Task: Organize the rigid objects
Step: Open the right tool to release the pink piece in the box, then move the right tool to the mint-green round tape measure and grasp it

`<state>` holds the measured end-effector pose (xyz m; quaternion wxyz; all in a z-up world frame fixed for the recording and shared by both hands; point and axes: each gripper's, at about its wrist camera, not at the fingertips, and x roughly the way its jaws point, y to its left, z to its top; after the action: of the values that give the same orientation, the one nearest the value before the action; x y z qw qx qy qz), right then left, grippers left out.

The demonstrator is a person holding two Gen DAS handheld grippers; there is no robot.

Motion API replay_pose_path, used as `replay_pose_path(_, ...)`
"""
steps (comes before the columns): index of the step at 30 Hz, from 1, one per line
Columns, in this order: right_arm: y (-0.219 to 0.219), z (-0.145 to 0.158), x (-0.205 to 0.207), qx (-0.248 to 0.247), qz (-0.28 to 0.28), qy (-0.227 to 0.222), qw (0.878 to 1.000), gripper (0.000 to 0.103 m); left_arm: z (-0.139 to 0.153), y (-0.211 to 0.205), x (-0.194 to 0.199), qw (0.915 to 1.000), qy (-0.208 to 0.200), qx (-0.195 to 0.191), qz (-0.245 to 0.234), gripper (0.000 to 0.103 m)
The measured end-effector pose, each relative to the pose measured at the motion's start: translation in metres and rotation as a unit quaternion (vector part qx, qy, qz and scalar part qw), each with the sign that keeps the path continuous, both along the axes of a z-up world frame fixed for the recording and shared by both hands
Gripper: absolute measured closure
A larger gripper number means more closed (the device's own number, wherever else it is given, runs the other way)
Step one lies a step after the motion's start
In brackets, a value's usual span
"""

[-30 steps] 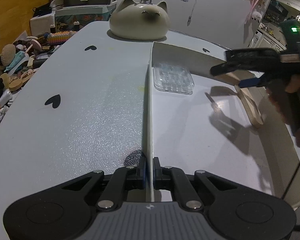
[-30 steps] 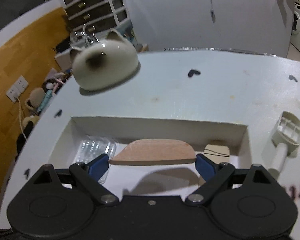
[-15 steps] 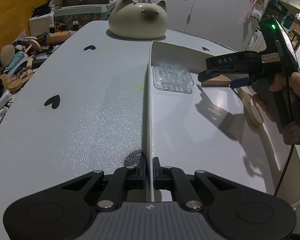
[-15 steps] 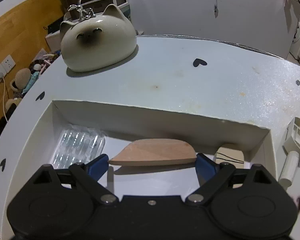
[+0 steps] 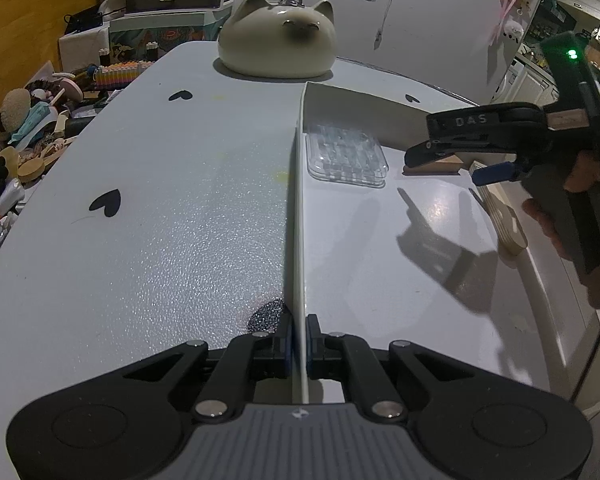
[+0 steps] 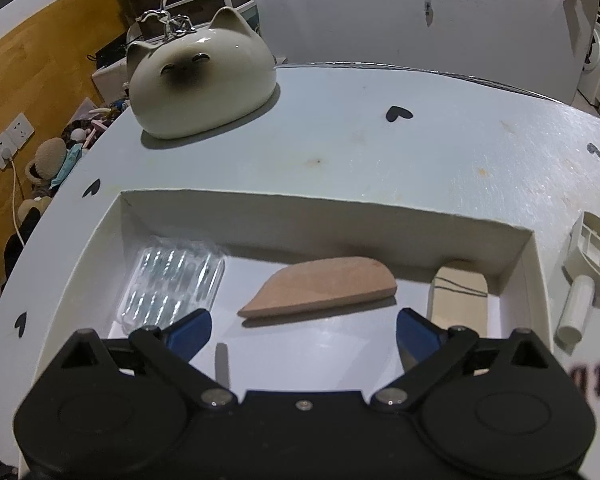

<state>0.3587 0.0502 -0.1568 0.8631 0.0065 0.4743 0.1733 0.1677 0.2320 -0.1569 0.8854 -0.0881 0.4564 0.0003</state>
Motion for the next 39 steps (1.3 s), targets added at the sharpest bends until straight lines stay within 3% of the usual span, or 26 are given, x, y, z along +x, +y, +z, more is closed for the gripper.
replay_pose_path(12,-0.005,0.034,-0.05,0.028,0.033,-0.017,0.999,0.002,0.0,0.0,0.0,1.0,-0.002,0.0,0.001,0.097)
replay_pose_path(22,-0.036,0.063,-0.098,0.062,0.04,-0.054,0.996,0.001,0.001,0.0,-0.001,1.0,-0.002,0.002,0.0,0.097)
replay_pose_path(30,-0.091,0.071,-0.127,0.068,-0.017,-0.078,0.995,0.0,0.001,0.0,-0.001,1.0,-0.003,0.001,0.001,0.097)
replay_pose_path(36,-0.143,0.073,-0.139,0.065,-0.104,-0.099,0.987,0.0,0.001,0.0,-0.002,1.0,-0.003,0.002,0.002,0.097)
replay_pose_path(39,-0.167,0.062,-0.139,0.037,-0.147,-0.107,0.983,0.0,0.002,0.0,-0.002,1.0,-0.004,0.002,0.002,0.097)
